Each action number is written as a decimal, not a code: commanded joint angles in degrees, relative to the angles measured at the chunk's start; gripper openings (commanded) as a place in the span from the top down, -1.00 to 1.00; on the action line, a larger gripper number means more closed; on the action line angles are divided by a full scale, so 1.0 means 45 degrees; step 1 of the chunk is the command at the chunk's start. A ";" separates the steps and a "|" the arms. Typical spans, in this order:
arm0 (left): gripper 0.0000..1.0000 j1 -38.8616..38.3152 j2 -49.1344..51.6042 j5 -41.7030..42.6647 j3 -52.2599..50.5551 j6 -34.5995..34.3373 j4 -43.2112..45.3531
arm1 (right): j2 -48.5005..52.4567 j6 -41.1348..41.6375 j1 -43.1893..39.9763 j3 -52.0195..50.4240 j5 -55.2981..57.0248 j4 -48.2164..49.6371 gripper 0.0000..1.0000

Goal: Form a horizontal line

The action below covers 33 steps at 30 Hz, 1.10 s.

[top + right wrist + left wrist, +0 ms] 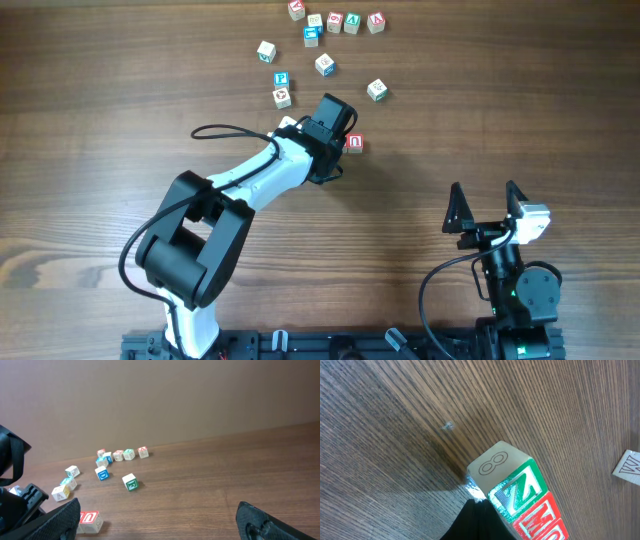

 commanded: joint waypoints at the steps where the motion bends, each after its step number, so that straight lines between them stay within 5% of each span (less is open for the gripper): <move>1: 0.88 0.0058 0.0214 -0.0321 -0.0092 -0.0209 0.0078 | -0.0155 -0.0219 0.0063 -0.0010 -0.0160 0.0044 -0.99; 16: 0.92 0.0058 0.0209 -0.0160 -0.0092 -0.0204 -0.0257 | -0.0155 -0.0219 0.0063 -0.0010 -0.0155 0.0044 -0.99; 25: 0.91 -0.0073 -0.0763 0.1073 -0.0087 -0.0199 -0.3570 | -0.0155 -0.0219 0.0063 -0.0010 -0.0160 0.0044 -0.99; 33: 0.92 -0.0209 -0.5134 -0.2113 -0.0087 -0.0214 -0.7694 | -0.0155 -0.0219 0.0063 -0.0010 -0.0155 0.0044 -0.99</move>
